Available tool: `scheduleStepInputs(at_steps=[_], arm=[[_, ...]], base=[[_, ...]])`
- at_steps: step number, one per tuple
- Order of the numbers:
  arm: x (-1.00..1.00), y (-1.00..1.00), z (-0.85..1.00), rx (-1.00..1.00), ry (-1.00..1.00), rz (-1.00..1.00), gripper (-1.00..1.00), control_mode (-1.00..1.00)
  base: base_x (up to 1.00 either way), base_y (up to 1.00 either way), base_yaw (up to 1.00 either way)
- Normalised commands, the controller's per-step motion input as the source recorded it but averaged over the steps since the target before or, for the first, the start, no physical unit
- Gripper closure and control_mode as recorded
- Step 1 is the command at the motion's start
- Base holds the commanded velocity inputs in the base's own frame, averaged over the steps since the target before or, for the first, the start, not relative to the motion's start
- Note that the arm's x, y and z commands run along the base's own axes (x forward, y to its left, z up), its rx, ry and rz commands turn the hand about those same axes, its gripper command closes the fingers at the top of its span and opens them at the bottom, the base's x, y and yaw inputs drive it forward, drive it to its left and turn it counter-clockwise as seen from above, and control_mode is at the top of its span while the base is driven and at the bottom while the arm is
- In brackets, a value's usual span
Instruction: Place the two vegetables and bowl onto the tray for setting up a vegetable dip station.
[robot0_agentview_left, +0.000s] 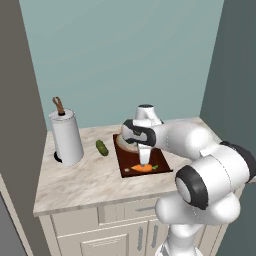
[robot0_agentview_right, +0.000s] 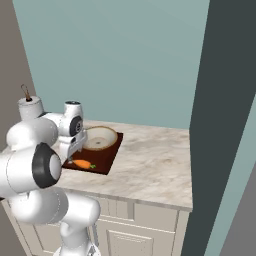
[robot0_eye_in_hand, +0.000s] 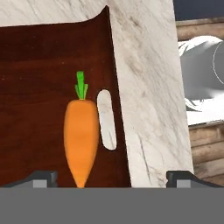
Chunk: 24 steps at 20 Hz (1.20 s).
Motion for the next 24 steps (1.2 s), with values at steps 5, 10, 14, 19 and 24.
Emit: scheduleStepInputs(at_steps=[5,10,14,19,24], arm=[[-0.06,0.34,0.3,0.0,-0.07,0.16,-1.0,-1.0],[0.01,0.31,0.25,0.0,-0.14,0.23,-1.0,-1.0],[0.12,0.28,0.17,0.0,-0.15,0.29,-1.0,-1.0],[0.2,0.24,0.14,0.03,-0.16,0.34,-1.0,-1.0],[0.22,0.21,0.11,0.07,-0.2,0.4,-1.0,-1.0]], base=[[0.0,0.0,0.0],[0.0,0.0,0.0],[0.0,0.0,0.0],[0.0,0.0,0.0],[0.0,0.0,0.0]])
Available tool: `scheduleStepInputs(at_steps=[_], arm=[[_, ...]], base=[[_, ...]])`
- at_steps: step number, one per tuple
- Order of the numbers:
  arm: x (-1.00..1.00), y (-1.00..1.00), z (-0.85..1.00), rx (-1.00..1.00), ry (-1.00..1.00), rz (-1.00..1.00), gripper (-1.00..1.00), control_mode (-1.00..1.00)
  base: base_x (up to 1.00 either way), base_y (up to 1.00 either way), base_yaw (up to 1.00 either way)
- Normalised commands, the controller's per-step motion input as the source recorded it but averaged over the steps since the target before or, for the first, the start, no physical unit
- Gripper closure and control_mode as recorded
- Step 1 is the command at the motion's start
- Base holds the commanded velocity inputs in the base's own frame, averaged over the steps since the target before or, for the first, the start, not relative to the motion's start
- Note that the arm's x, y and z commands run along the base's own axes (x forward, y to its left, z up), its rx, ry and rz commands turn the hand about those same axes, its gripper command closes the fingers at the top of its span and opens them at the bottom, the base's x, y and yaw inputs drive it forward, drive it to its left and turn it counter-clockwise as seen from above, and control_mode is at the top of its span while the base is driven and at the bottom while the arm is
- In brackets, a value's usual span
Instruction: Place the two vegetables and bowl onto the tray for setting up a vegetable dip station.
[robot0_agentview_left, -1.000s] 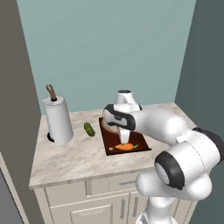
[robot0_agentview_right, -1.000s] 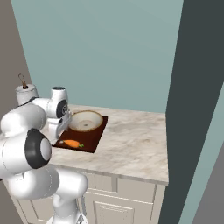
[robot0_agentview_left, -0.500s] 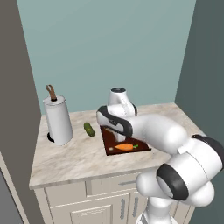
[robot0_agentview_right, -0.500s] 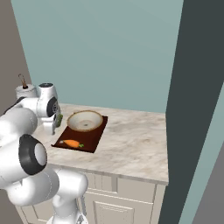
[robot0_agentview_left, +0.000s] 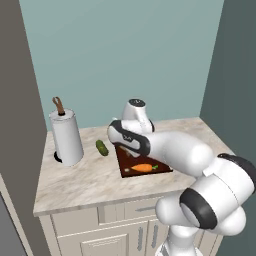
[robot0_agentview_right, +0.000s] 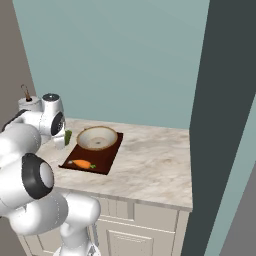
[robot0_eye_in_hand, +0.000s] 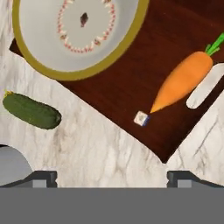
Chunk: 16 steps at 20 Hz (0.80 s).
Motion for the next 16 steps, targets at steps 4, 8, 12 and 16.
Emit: scheduleStepInputs(at_steps=[4,8,12,16], arm=[[0.29,0.16,0.12,0.09,-0.21,0.45,-1.0,-1.0],[0.3,0.15,0.13,0.08,-0.2,0.48,-1.0,-1.0],[0.27,0.11,0.18,0.01,-0.24,0.5,-1.0,-1.0],[0.24,0.07,0.2,0.0,-0.22,0.48,-1.0,-1.0]], base=[[0.0,0.0,0.0],[0.0,0.0,0.0],[0.0,0.0,0.0],[0.0,0.0,0.0]])
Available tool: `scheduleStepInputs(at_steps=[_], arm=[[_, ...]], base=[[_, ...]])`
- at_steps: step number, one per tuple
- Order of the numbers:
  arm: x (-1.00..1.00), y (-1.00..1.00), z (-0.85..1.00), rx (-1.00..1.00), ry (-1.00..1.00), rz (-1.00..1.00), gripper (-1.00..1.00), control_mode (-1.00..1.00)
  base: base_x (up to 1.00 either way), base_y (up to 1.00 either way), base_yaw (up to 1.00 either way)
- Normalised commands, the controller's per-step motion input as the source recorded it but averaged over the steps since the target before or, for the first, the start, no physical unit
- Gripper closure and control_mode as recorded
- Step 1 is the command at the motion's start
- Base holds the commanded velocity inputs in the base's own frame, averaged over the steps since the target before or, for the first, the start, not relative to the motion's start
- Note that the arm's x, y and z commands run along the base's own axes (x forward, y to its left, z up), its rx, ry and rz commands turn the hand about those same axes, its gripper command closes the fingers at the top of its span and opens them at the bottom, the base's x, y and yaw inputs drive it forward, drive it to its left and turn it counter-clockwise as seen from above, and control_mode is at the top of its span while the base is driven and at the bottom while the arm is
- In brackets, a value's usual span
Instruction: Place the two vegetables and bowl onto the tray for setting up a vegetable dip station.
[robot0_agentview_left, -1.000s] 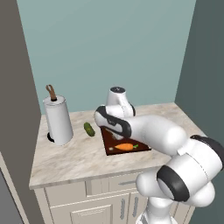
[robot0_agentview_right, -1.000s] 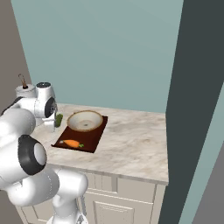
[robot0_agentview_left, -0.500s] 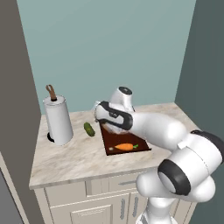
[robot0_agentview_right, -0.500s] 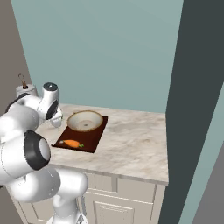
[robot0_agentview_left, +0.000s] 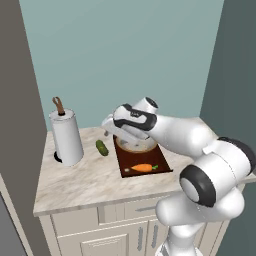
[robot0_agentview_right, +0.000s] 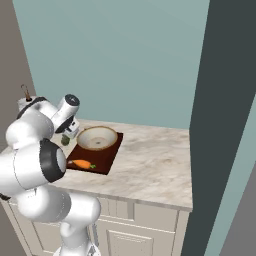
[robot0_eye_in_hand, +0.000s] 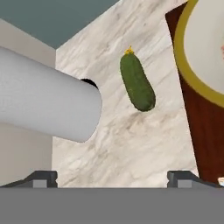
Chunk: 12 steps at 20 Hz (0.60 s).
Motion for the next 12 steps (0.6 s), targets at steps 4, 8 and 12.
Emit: scheduleStepInputs(at_steps=[4,8,12], arm=[[0.18,0.12,0.27,-0.11,-0.14,0.44,-1.0,-1.0],[0.1,0.15,0.29,-0.26,-0.03,0.32,-1.0,-1.0],[0.06,0.15,0.24,-0.34,0.0,0.28,-1.0,-1.0]], base=[[0.0,0.0,0.0],[0.0,0.0,0.0],[0.0,0.0,0.0]])
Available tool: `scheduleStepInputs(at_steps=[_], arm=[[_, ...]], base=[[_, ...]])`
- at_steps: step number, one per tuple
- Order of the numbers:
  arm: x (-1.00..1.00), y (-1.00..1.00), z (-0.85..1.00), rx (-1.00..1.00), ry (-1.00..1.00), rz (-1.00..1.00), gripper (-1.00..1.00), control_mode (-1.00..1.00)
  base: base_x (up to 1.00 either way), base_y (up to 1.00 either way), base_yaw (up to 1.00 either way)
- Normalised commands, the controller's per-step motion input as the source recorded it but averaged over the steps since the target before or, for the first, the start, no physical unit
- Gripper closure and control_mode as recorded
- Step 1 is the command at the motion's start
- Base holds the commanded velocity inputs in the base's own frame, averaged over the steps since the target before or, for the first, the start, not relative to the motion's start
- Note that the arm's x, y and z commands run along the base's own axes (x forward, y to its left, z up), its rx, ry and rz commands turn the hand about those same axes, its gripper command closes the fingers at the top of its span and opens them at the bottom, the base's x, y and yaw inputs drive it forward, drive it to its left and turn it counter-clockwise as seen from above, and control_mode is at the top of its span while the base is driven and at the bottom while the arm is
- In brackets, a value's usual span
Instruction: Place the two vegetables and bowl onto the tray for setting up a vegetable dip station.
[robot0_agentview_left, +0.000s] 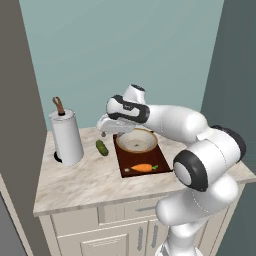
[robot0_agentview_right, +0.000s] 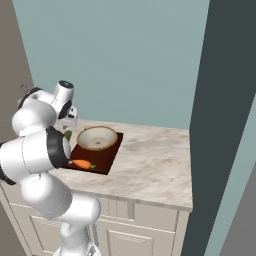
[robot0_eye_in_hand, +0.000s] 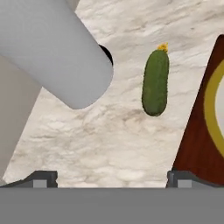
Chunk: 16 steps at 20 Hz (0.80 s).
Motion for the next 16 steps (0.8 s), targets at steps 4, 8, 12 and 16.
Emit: scheduleStepInputs(at_steps=[4,8,12,16], arm=[[0.04,0.04,0.08,-0.3,-0.05,0.28,-1.0,-1.0],[0.04,0.01,0.0,-0.16,-0.04,0.34,-1.0,-1.0],[0.04,0.0,-0.03,-0.06,-0.07,0.38,-1.0,-1.0],[0.09,0.02,-0.07,-0.05,-0.08,0.32,-1.0,-1.0]], base=[[0.0,0.0,0.0],[0.0,0.0,0.0],[0.0,0.0,0.0],[0.0,0.0,0.0]])
